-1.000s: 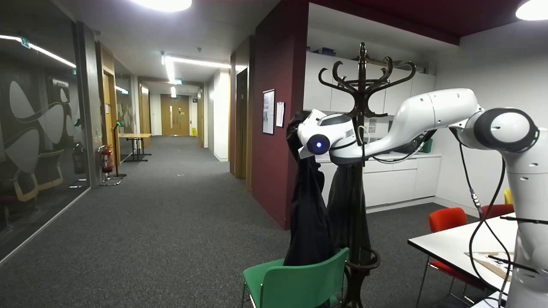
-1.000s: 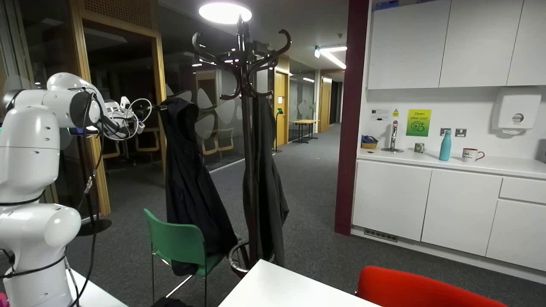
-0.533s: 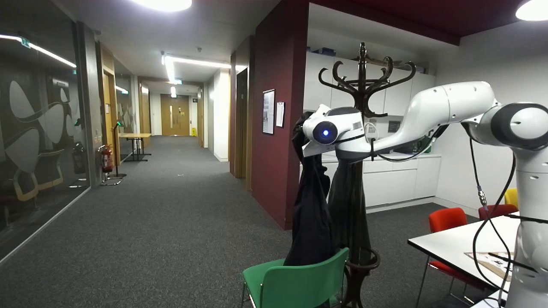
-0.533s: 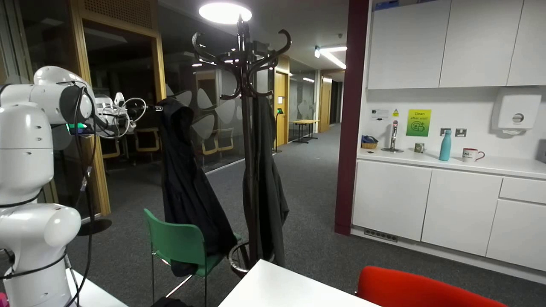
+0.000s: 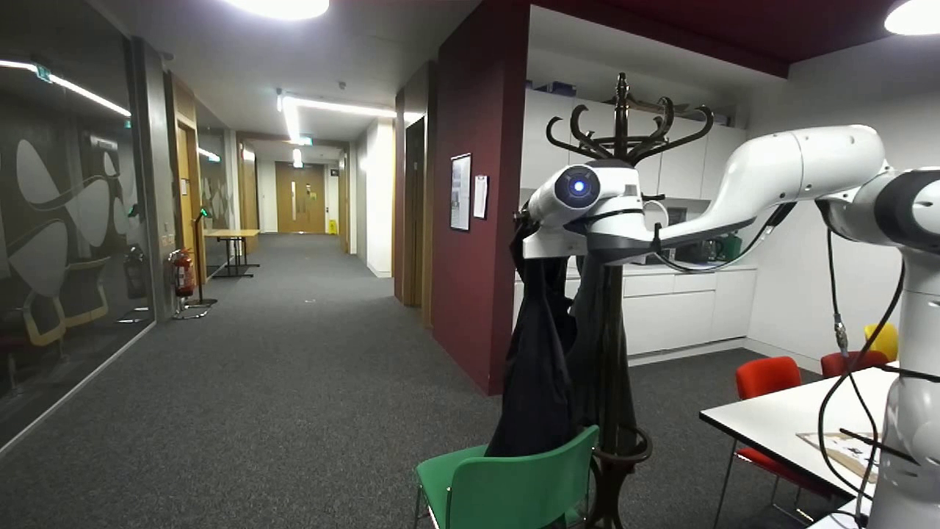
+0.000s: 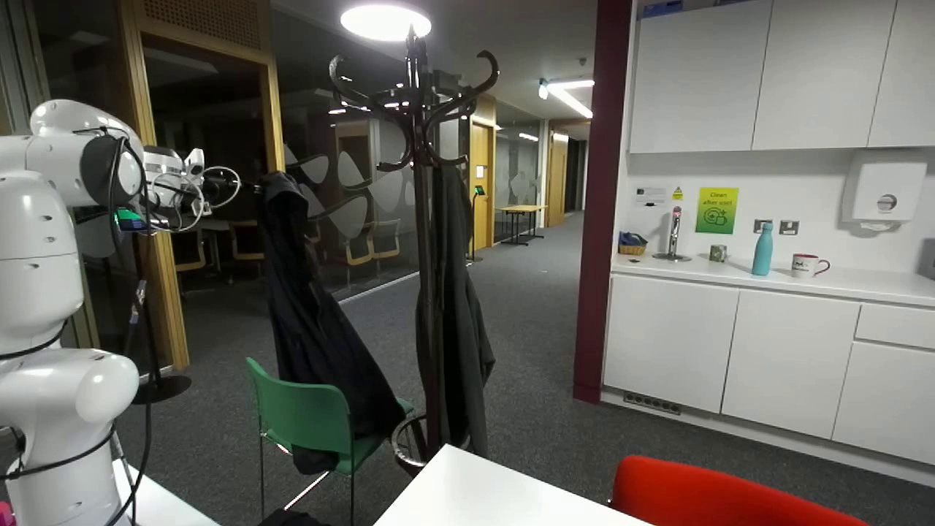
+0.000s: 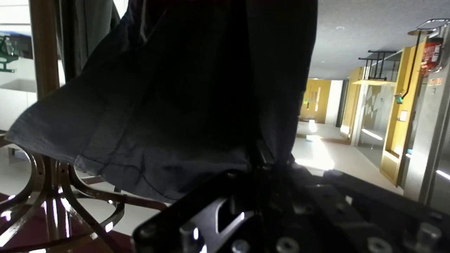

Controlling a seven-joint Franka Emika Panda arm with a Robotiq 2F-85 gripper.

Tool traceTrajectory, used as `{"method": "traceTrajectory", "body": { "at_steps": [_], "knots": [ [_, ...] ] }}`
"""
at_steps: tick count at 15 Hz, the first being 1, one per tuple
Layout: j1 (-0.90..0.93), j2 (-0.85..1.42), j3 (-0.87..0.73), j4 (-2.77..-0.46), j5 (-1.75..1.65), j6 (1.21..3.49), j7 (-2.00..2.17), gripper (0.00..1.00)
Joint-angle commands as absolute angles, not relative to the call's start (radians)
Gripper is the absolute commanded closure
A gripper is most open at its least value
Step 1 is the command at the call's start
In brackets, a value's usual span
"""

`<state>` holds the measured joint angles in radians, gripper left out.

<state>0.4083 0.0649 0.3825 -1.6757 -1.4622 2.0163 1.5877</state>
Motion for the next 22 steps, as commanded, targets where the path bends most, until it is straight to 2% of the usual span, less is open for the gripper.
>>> {"method": "traceTrajectory", "body": {
  "at_steps": [1,9,18,19,21,22],
  "knots": [
    [0.389,-0.045,0.377,-1.734,-1.316,2.119,1.554,1.0],
    [0.368,-0.205,0.357,-1.822,-1.09,2.24,1.571,1.0],
    [0.302,-0.37,0.368,-1.906,-1.128,2.179,1.801,1.0],
    [0.297,-0.379,0.365,-1.912,-1.125,2.186,1.801,0.96],
    [0.287,-0.385,0.369,-1.916,-1.131,2.185,1.815,0.98],
    [0.282,-0.387,0.37,-1.918,-1.136,2.188,1.824,0.72]
  ]
}}
